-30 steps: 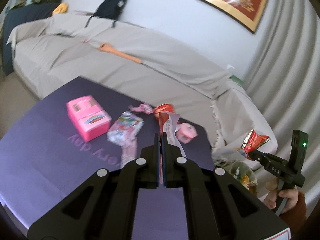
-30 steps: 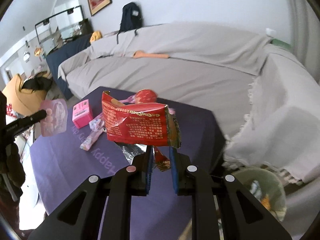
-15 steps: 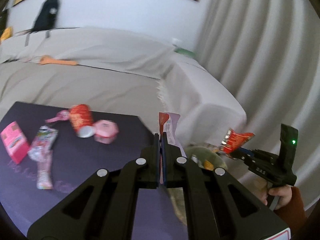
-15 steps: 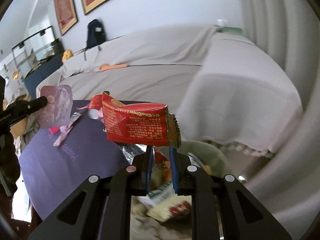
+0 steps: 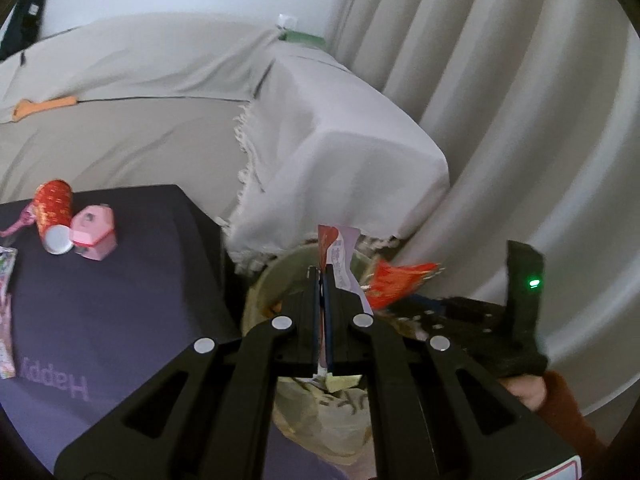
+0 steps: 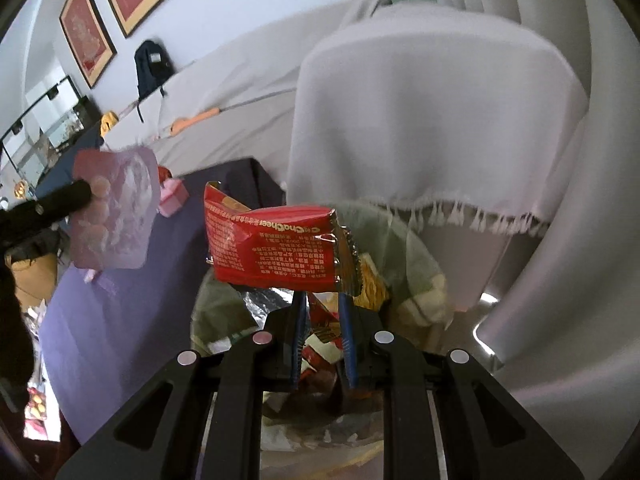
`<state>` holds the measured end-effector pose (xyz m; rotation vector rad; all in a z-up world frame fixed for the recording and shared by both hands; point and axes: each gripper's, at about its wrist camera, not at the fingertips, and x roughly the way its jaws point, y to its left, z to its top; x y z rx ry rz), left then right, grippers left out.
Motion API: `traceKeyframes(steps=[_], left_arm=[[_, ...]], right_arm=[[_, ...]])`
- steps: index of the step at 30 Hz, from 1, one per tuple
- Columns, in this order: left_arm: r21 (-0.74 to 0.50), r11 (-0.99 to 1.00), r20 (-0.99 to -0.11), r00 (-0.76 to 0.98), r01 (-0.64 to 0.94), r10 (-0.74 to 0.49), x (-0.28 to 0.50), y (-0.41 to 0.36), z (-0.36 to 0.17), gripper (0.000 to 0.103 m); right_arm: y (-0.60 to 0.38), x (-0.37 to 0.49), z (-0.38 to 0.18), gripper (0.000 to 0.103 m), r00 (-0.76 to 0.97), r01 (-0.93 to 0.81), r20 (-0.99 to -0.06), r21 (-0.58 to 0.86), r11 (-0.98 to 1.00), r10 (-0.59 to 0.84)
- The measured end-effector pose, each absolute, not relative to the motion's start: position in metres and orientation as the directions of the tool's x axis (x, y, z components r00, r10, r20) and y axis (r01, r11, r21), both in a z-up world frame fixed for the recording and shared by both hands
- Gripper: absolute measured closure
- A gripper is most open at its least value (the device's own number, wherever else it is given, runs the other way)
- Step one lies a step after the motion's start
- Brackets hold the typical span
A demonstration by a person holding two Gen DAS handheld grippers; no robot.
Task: Collect trash
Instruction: 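Carry the red wrapper and clear tray to the trash bag and release both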
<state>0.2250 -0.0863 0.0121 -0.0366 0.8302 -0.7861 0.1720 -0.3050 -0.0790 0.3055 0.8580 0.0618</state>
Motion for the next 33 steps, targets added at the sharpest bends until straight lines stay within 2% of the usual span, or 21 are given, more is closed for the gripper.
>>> traceKeyframes(steps=[14,16,18,23,28,33], left_arm=[[-0.32,0.706,-0.701,0.342,0.632,-0.625,0.217,-0.111,-0.024,0.101],[-0.326,0.708,-0.702,0.341,0.626,-0.625,0.22,-0.109,-0.027,0.101],[-0.332,0.711,-0.703,0.34,0.62,-0.625,0.221,-0.106,-0.03,0.101],[-0.344,0.716,-0.706,0.335,0.608,-0.623,0.224,-0.103,-0.035,0.101],[-0.353,0.706,-0.709,0.317,0.614,-0.63,0.222,-0.107,-0.039,0.101],[-0.325,0.698,-0.736,0.293,0.639,-0.611,0.222,-0.129,-0.05,0.101]], right_arm=[[-0.293,0.181,-0.127,0.085,0.551,0.038,-0.809,0.271,0.962,0.207],[-0.292,0.18,-0.127,0.08,0.541,0.028,-0.816,0.262,0.965,0.206],[-0.293,0.179,-0.127,0.068,0.537,0.028,-0.822,0.245,0.969,0.192],[-0.294,0.176,-0.124,0.055,0.521,0.017,-0.834,0.224,0.974,0.183],[-0.299,0.169,-0.121,0.047,0.526,0.002,-0.828,0.231,0.973,0.195],[-0.302,0.169,-0.123,0.047,0.534,-0.006,-0.816,0.256,0.967,0.22]])
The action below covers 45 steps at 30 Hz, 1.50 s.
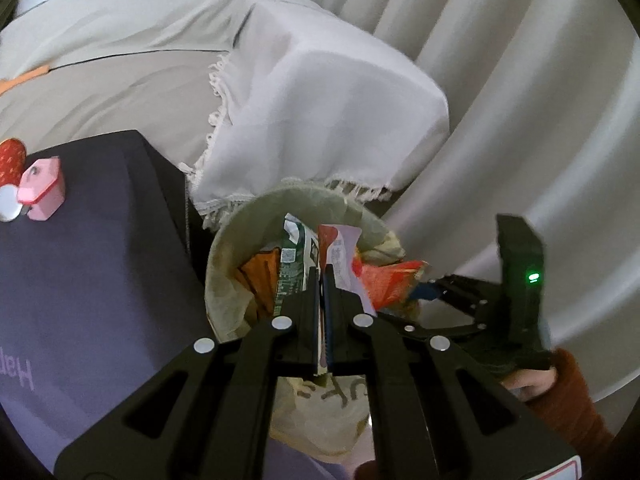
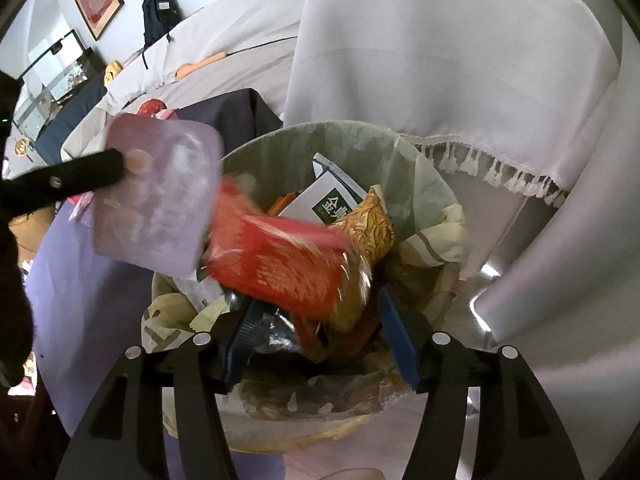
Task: Collect trash
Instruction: 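Carry the red wrapper and clear tray to the trash bag and release both, then move both grippers back over the table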
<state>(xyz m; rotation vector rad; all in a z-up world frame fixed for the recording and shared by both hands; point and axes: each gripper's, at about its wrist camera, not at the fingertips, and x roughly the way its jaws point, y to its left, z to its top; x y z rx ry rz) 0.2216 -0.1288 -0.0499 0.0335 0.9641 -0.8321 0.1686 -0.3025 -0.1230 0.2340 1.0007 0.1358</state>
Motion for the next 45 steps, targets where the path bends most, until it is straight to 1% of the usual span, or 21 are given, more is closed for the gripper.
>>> traceKeyframes(steps=[1,6,10,13,21,23,24,25,30,33,36,40,42,44,45], left_arm=[[-0.299,0.707,-0.751,0.299,0.641,-0.589,0.223,-0.135,-0.057,0.101],[-0.297,0.732,-0.787,0.277,0.613,-0.552,0.234,-0.14,-0.082,0.101],[-0.31,0.741,-0.791,0.271,0.595,-0.548,0.241,-0.135,-0.091,0.101],[-0.313,0.744,-0.789,0.275,0.59,-0.55,0.244,-0.133,-0.093,0.101],[-0.314,0.734,-0.786,0.27,0.603,-0.557,0.241,-0.135,-0.096,0.1],[-0.336,0.724,-0.774,0.261,0.602,-0.577,0.241,-0.136,-0.095,0.085],[-0.357,0.717,-0.764,0.254,0.599,-0.593,0.242,-0.136,-0.093,0.064],[-0.368,0.713,-0.755,0.256,0.597,-0.604,0.241,-0.136,-0.092,0.058],[-0.347,0.712,-0.732,0.298,0.61,-0.612,0.239,-0.131,-0.08,0.058],[-0.333,0.732,-0.707,0.356,0.595,-0.611,0.238,-0.116,-0.069,0.056],[-0.285,0.774,-0.679,0.45,0.566,-0.58,0.235,-0.089,-0.057,0.051],[-0.183,0.854,-0.637,0.603,0.486,-0.48,0.23,-0.029,-0.044,0.05],[-0.169,0.881,-0.627,0.641,0.442,-0.442,0.231,0.001,-0.042,0.05],[-0.144,0.921,-0.619,0.693,0.363,-0.37,0.235,0.047,-0.042,0.05],[-0.139,0.931,-0.618,0.705,0.338,-0.348,0.236,0.063,-0.042,0.048]], right_arm=[[-0.303,0.169,-0.124,0.047,0.537,-0.014,-0.812,0.261,0.965,0.228],[-0.3,0.168,-0.125,0.047,0.549,-0.062,-0.789,0.291,0.955,0.277],[-0.301,0.17,-0.124,0.046,0.562,-0.082,-0.775,0.295,0.952,0.289],[-0.305,0.17,-0.117,0.043,0.584,-0.084,-0.755,0.311,0.947,0.299],[-0.319,0.17,-0.098,0.042,0.638,-0.038,-0.722,0.316,0.948,0.267],[-0.323,0.17,-0.093,0.042,0.657,-0.021,-0.711,0.315,0.949,0.251],[-0.325,0.17,-0.091,0.042,0.665,-0.013,-0.706,0.316,0.949,0.244],[-0.327,0.17,-0.089,0.042,0.673,-0.003,-0.699,0.322,0.947,0.24],[-0.338,0.168,-0.082,0.039,0.718,0.048,-0.659,0.366,0.93,0.222],[-0.338,0.168,-0.079,0.036,0.732,0.059,-0.646,0.374,0.926,0.214],[-0.326,0.17,-0.072,0.032,0.741,0.039,-0.638,0.35,0.936,0.208],[-0.296,0.176,-0.062,0.032,0.726,-0.043,-0.642,0.316,0.948,0.247],[-0.279,0.179,-0.055,0.031,0.728,-0.072,-0.641,0.28,0.957,0.243],[-0.265,0.183,-0.051,0.031,0.725,-0.092,-0.641,0.272,0.958,0.251],[-0.256,0.186,-0.049,0.031,0.726,-0.105,-0.637,0.269,0.957,0.259]])
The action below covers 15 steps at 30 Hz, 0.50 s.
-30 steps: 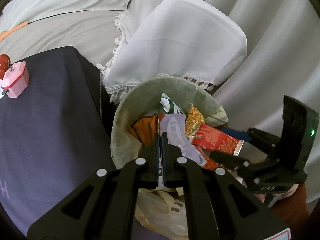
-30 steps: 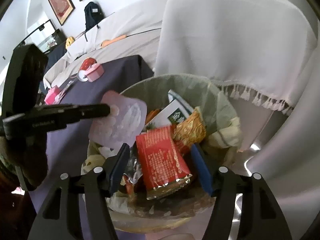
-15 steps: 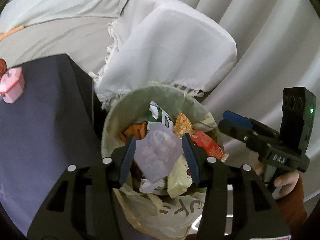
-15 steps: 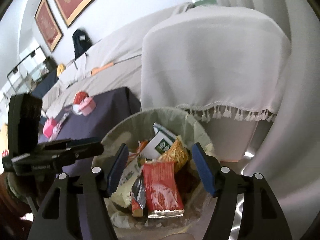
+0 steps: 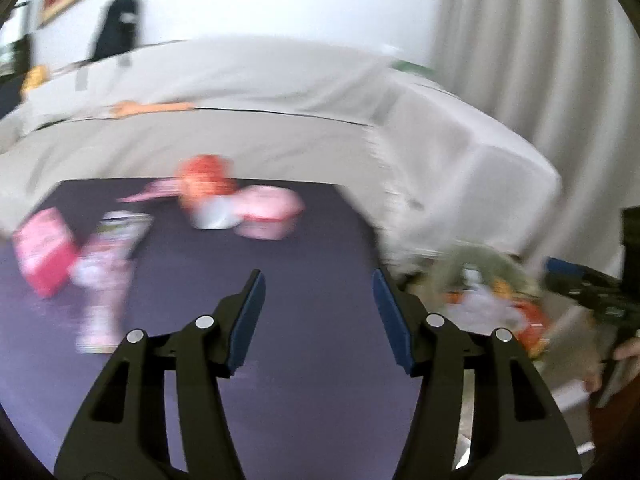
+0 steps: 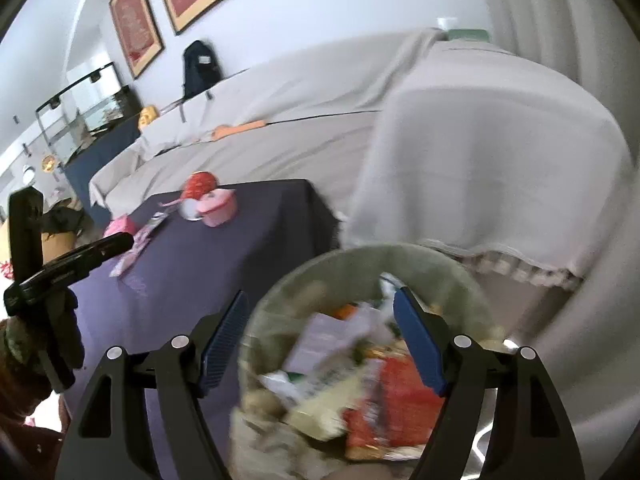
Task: Collect trash
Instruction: 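Move both grippers back over the table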
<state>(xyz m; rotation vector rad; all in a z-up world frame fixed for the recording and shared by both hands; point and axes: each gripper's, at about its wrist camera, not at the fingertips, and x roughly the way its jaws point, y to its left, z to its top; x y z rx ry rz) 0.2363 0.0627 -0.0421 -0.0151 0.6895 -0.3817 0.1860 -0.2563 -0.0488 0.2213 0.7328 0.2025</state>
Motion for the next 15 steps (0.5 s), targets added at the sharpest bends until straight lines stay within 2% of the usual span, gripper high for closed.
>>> traceKeyframes(steps=[4,8,12,15], left_arm=[[-0.161,0.971,-0.634,0.736,0.175,-0.237,0.253,0.154,-0.051,0.046],[-0.195,0.975,-0.63,0.747,0.11,-0.21,0.263,0.214,-0.058,0.046],[-0.194,0.965,-0.608,0.75,0.179,-0.261,0.285,0.232,-0.058,0.046],[-0.157,0.94,-0.578,0.744,0.302,-0.336,0.307,0.22,-0.052,0.046]], right_arm=[[-0.22,0.201,-0.05,0.031,0.69,-0.162,-0.658,0.267,0.95,0.302],[-0.176,0.217,-0.053,0.031,0.667,-0.201,-0.677,0.241,0.949,0.313],[-0.128,0.244,-0.059,0.031,0.642,-0.222,-0.708,0.197,0.955,0.295],[-0.103,0.262,-0.062,0.031,0.638,-0.248,-0.72,0.145,0.958,0.274]])
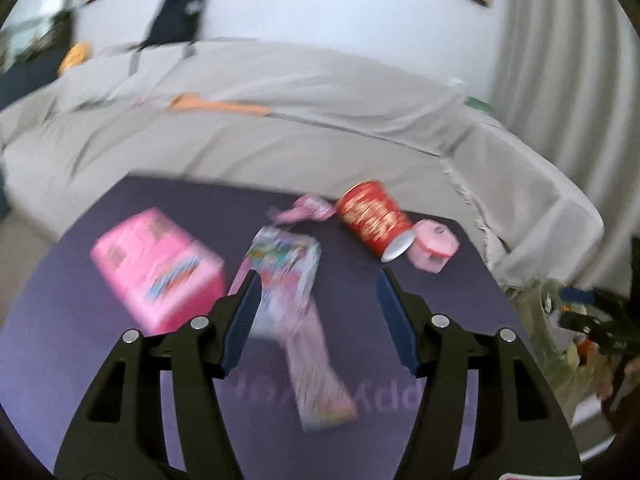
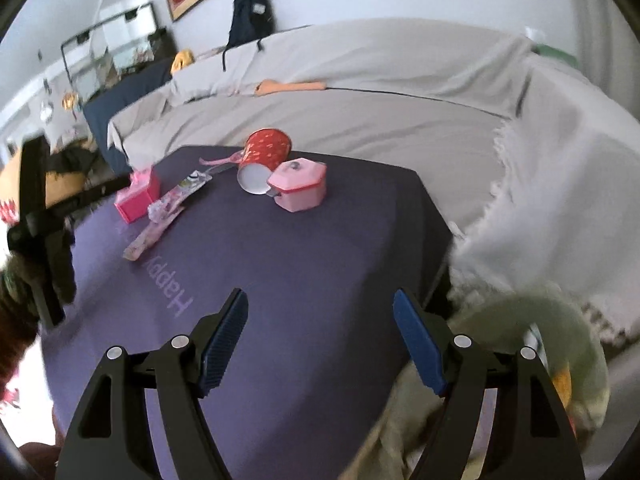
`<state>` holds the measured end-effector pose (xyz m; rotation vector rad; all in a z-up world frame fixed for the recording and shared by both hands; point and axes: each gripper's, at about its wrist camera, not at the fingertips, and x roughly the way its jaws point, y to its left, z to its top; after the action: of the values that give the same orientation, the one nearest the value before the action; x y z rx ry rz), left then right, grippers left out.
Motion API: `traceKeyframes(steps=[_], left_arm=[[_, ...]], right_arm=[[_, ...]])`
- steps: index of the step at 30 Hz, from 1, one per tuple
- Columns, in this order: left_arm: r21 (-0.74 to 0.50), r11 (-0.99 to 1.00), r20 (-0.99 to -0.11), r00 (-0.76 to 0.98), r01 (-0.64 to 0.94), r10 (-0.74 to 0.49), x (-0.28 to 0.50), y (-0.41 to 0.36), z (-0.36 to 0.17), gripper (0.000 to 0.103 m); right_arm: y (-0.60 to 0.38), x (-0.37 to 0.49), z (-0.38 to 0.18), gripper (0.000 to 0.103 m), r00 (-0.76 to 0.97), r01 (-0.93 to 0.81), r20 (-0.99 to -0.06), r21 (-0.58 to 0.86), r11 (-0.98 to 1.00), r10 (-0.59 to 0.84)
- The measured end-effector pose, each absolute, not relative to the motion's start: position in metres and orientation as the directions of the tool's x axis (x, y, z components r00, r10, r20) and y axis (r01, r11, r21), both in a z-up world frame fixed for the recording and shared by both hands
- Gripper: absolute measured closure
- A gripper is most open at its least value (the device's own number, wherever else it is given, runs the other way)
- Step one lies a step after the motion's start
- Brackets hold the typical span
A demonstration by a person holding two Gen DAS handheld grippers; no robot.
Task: Collect trash
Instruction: 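Move both grippers back over the table, then grasp the red cup with the right gripper while the left grasps the pink lollipop wrapper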
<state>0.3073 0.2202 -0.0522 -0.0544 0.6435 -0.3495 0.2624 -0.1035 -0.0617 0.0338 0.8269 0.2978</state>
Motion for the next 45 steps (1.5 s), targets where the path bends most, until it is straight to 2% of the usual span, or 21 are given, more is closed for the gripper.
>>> traceKeyframes(steps=[3,5,9,12,17,18,21,26,31,35,45], left_arm=[[-0.055,0.924,-0.603,0.725,0.379,-0.333,0.345,0.198,-0.053,0.046],[-0.031,0.921,-0.646,0.695,0.388,-0.315,0.376,0.185,-0.057,0.046],[0.013,0.897,-0.741,0.607,0.441,-0.288,0.434,0.168,-0.072,0.046],[0.071,0.883,-0.801,0.554,0.464,-0.227,0.462,0.159,-0.089,0.046],[0.073,0.876,-0.859,0.476,0.477,-0.187,0.495,0.148,-0.111,0.046],[0.069,0.877,-0.868,0.462,0.475,-0.182,0.5,0.146,-0.115,0.049],[0.044,0.881,-0.873,0.446,0.471,-0.195,0.501,0.142,-0.123,0.085],[-0.021,0.909,-0.834,0.494,0.417,-0.246,0.47,0.153,-0.103,0.085],[-0.034,0.934,-0.797,0.555,0.355,-0.239,0.424,0.181,-0.069,0.085],[-0.091,0.94,-0.793,0.548,0.328,-0.268,0.384,0.204,-0.057,0.085],[-0.237,0.928,-0.748,0.555,0.287,-0.363,0.338,0.244,-0.068,0.085]], right_arm=[[-0.084,0.292,-0.062,0.031,0.641,-0.244,-0.733,0.087,0.966,0.228],[-0.08,0.312,-0.06,0.031,0.644,-0.216,-0.739,0.069,0.974,0.196],[-0.09,0.338,-0.057,0.031,0.61,-0.25,-0.729,0.196,0.948,0.312],[-0.102,0.352,-0.053,0.031,0.643,-0.229,-0.699,0.213,0.95,0.312],[-0.113,0.375,-0.053,0.031,0.668,-0.222,-0.692,0.166,0.961,0.274],[-0.114,0.379,-0.055,0.031,0.664,-0.221,-0.697,0.164,0.961,0.271],[-0.115,0.393,-0.061,0.031,0.646,-0.206,-0.713,0.18,0.962,0.272],[-0.096,0.41,-0.067,0.031,0.618,-0.223,-0.724,0.212,0.951,0.306],[-0.051,0.431,-0.064,0.031,0.586,-0.278,-0.72,0.251,0.927,0.371],[-0.01,0.448,-0.064,0.031,0.553,-0.316,-0.732,0.257,0.913,0.397],[0.062,0.499,-0.097,0.032,0.467,-0.302,-0.854,0.088,0.949,0.228]])
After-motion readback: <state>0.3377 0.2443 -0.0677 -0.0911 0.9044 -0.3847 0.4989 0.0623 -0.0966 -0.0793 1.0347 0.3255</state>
